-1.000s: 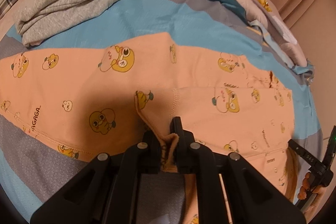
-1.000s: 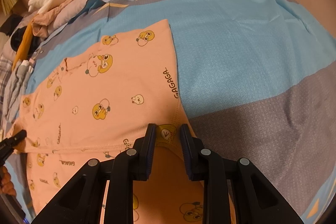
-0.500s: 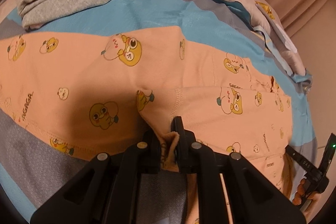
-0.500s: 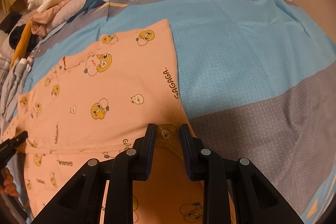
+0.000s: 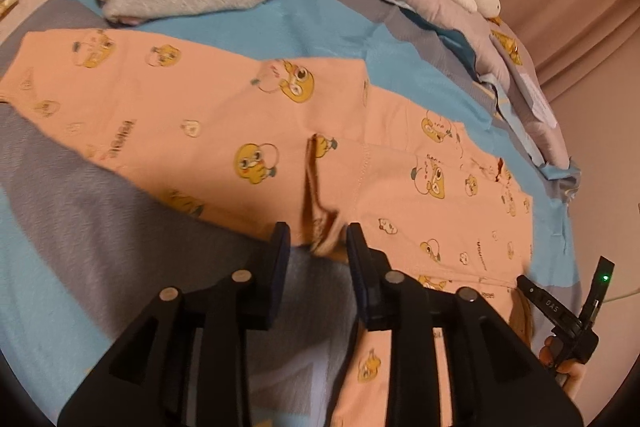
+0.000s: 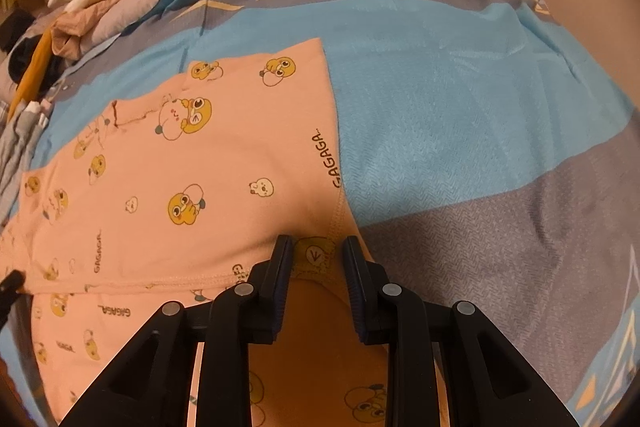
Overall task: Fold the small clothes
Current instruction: 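Fold the held sleeve across the body with the left gripper and release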
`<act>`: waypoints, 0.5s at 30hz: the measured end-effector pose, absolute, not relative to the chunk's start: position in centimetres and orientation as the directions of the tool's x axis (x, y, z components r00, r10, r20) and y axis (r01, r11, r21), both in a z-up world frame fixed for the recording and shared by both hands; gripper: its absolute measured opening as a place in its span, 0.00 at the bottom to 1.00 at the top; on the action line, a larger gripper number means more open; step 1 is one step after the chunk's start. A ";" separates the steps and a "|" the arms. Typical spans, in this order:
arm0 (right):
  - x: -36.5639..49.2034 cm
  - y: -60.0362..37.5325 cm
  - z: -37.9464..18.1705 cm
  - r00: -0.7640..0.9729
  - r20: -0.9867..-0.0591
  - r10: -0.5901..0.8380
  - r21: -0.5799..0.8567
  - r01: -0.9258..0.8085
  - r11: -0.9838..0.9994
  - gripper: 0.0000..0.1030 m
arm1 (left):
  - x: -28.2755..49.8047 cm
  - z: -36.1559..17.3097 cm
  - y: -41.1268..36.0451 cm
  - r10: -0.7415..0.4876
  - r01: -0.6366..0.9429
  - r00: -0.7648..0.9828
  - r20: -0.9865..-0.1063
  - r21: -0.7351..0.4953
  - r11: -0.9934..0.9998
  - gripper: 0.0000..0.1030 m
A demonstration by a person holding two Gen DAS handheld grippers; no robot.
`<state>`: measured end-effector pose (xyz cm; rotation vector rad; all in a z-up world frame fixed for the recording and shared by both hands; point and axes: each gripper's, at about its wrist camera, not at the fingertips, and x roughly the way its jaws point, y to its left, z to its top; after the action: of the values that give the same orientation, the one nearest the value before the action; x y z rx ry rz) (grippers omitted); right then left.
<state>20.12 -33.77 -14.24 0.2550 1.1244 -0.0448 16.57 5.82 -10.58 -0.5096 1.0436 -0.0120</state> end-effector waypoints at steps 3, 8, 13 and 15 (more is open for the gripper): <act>19.8 -34.2 -13.8 0.421 -0.900 0.116 0.208 0.179 0.962 0.27 | 15.3 -9.1 6.3 -0.238 -0.224 0.547 -0.802 -0.415 0.882 0.41; 18.2 -34.5 -11.9 0.452 -0.879 0.155 0.259 0.178 0.949 0.44 | 13.1 -6.4 7.0 -0.195 -0.235 0.615 -0.764 -0.414 0.879 0.84; 15.6 -33.9 -7.8 0.563 -0.810 0.167 0.273 0.110 0.956 0.65 | 10.7 -4.2 7.7 -0.176 -0.226 0.684 -0.708 -0.435 0.872 0.98; 14.5 -33.4 -5.9 0.620 -0.764 0.182 0.279 0.063 0.958 0.76 | 9.9 -3.6 8.2 -0.167 -0.227 0.699 -0.695 -0.437 0.870 0.99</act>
<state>14.51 -33.36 -5.93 0.2924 0.9035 0.0692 9.92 8.20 -3.64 -0.5286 0.8054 0.0348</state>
